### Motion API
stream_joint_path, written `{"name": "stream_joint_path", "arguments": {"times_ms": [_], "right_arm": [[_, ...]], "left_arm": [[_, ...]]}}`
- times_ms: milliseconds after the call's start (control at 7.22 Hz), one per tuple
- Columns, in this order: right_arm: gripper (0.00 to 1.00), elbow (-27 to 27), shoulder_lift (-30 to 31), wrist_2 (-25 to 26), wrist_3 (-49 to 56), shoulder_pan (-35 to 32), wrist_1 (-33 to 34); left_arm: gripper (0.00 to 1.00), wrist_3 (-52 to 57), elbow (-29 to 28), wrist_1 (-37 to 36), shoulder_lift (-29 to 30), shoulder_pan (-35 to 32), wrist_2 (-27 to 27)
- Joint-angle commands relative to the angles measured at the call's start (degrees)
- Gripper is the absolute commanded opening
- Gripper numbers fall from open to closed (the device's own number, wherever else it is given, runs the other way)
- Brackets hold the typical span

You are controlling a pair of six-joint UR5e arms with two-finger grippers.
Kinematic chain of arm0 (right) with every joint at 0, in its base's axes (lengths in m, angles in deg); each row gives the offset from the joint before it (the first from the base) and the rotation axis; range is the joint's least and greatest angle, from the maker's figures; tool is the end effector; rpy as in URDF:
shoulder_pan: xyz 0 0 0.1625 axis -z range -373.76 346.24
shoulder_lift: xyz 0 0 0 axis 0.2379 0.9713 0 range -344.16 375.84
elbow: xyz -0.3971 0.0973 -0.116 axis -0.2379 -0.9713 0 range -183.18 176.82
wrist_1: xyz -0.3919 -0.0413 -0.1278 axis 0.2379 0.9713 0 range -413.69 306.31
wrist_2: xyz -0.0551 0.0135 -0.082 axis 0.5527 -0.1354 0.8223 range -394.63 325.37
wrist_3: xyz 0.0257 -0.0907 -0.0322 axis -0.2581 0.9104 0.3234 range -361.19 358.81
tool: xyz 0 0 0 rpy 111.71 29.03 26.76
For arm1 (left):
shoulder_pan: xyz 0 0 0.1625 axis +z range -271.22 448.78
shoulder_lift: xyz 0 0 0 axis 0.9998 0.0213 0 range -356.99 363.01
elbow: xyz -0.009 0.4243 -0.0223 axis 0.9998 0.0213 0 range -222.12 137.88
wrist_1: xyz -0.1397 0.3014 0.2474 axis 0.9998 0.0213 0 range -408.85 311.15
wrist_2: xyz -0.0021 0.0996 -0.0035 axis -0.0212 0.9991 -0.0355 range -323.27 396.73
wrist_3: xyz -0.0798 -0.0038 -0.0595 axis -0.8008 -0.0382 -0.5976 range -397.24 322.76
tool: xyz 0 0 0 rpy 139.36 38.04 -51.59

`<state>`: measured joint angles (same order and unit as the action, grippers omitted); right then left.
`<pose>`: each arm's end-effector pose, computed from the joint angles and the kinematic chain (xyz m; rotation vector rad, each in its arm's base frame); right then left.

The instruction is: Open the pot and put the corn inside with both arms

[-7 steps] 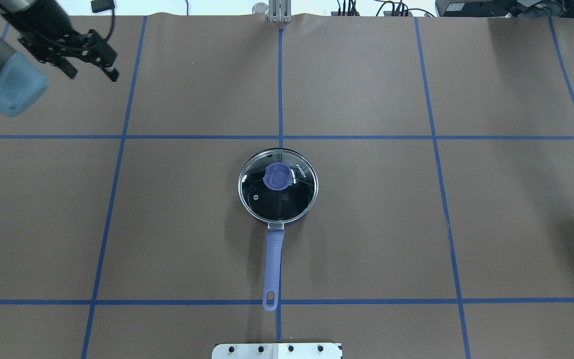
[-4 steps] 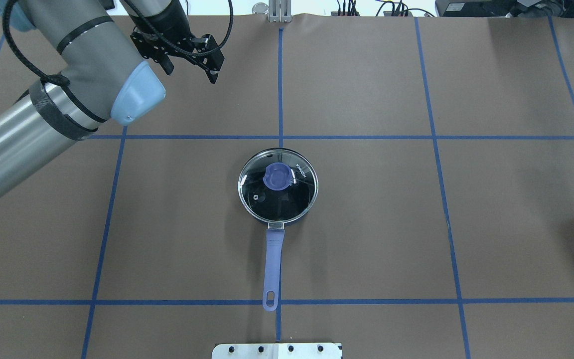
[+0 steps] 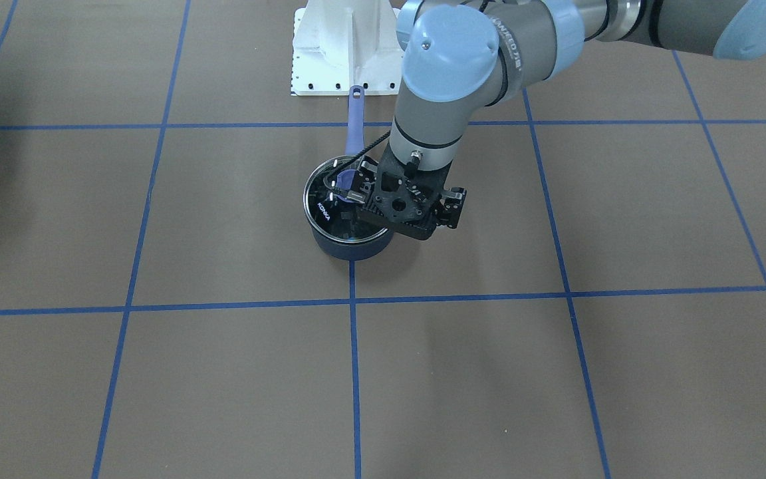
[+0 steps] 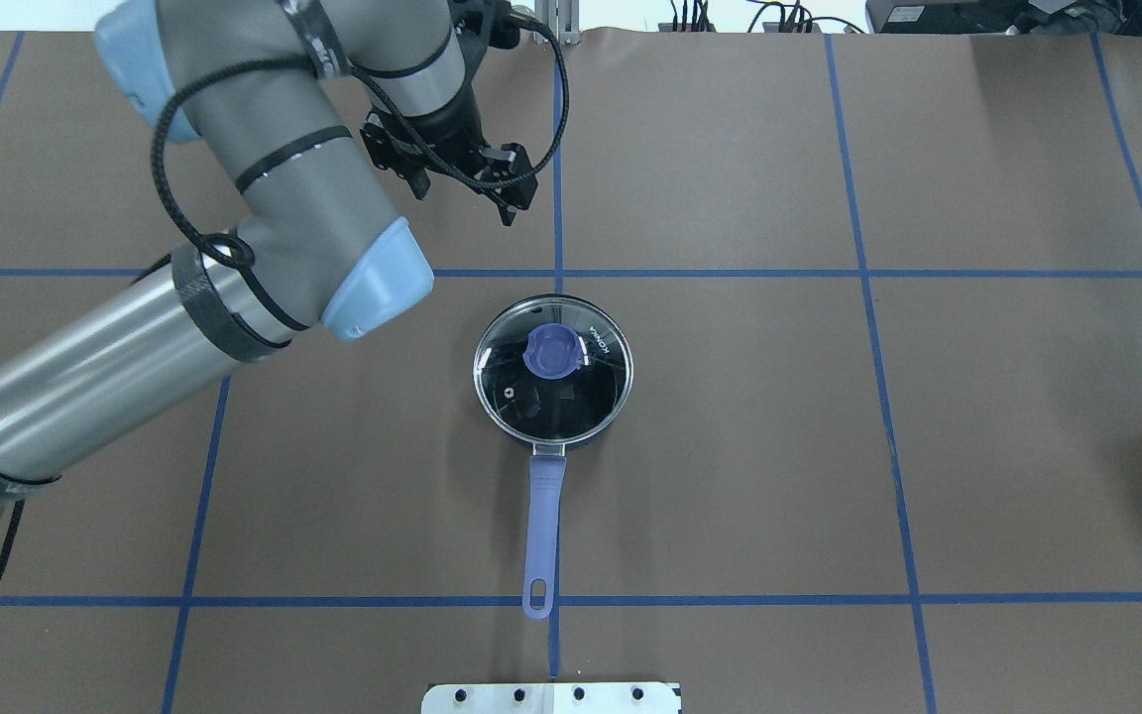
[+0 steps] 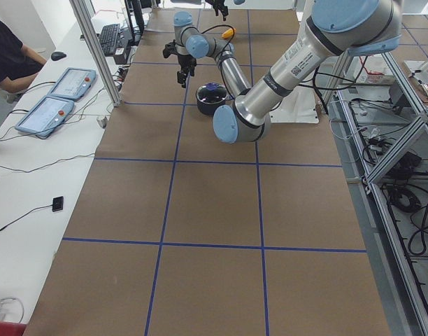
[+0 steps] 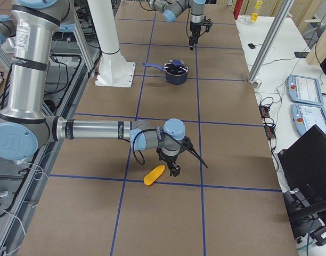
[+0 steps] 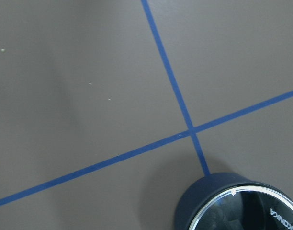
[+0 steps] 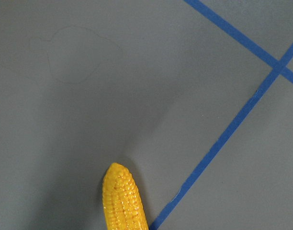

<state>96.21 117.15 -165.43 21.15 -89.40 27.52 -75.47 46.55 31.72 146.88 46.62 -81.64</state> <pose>-0.0373 -0.4205 0.6553 0.1670 -0.7150 -0.6548 0.4720 -0.5432 0.0976 0.2176 0.8505 0.3431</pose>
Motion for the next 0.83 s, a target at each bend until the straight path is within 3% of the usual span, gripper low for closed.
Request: {"name": "stream_joint_path", "arguments": {"times_ms": [0,692], "right_arm": [[0.99,-0.2,0.2,0.0,1.5,0.9,-0.3],[0.99,-0.2,0.1,0.5,1.6,2.2,-0.3]], "left_arm": [[1.00,-1.2,0.2,0.2,0.3,4.3,1.3],[0.99,-2.2,-0.5,2.5,-0.6,9.5,2.1]]}}
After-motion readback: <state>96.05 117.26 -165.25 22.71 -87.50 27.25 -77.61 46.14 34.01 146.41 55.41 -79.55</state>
